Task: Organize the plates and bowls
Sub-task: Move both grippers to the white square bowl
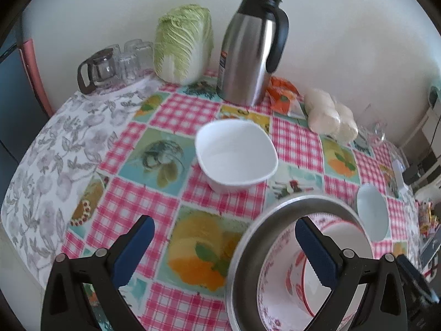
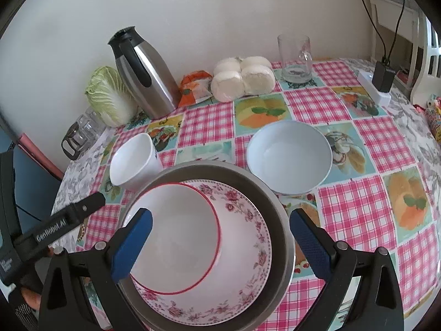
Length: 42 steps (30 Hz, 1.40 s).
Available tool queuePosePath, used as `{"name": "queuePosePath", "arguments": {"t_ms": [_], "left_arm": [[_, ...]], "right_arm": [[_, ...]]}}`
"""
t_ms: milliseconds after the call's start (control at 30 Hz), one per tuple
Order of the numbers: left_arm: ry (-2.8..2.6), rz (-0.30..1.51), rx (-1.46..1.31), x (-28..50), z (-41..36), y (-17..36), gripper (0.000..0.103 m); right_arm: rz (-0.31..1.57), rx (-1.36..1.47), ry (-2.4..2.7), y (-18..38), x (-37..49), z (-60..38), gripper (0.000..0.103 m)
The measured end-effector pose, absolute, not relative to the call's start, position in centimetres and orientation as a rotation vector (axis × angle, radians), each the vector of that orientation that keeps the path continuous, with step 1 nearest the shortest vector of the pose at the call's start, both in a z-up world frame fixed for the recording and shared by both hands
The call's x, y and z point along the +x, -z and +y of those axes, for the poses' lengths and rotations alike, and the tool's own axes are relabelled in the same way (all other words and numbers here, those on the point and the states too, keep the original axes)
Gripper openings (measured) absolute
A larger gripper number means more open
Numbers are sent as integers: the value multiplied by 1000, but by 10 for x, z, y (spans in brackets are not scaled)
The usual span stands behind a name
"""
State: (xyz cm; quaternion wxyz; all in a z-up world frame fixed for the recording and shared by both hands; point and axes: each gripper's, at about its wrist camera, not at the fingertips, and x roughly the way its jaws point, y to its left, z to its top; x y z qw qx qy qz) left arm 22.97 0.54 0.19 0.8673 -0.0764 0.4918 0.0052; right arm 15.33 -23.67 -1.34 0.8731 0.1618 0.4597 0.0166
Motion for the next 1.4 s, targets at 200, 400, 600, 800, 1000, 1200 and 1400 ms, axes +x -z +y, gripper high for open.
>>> {"name": "queuePosePath", "arguments": {"t_ms": [200, 400, 600, 800, 1000, 1200, 1400], "left_arm": [[-27, 993, -156, 243, 20, -7, 103], [-34, 988, -150, 259, 33, -5, 103], [-27, 968, -178, 273, 45, -2, 103], [-17, 960, -225, 286, 63, 8, 103], [-49, 953, -264, 297, 88, 22, 103], [-35, 943, -312, 308, 98, 32, 103], [9, 985, -370, 319, 101, 48, 103]], "right_arm": [[941, 322, -42, 11, 152, -227, 100], [926, 324, -55, 8, 151, -220, 100], [931, 316, -86, 5, 157, -203, 100], [958, 340, -97, 0, 173, -189, 100], [997, 373, -115, -12, 198, -172, 100], [1027, 380, -103, -18, 232, -155, 100], [1098, 415, -80, -3, 266, -138, 100]]}}
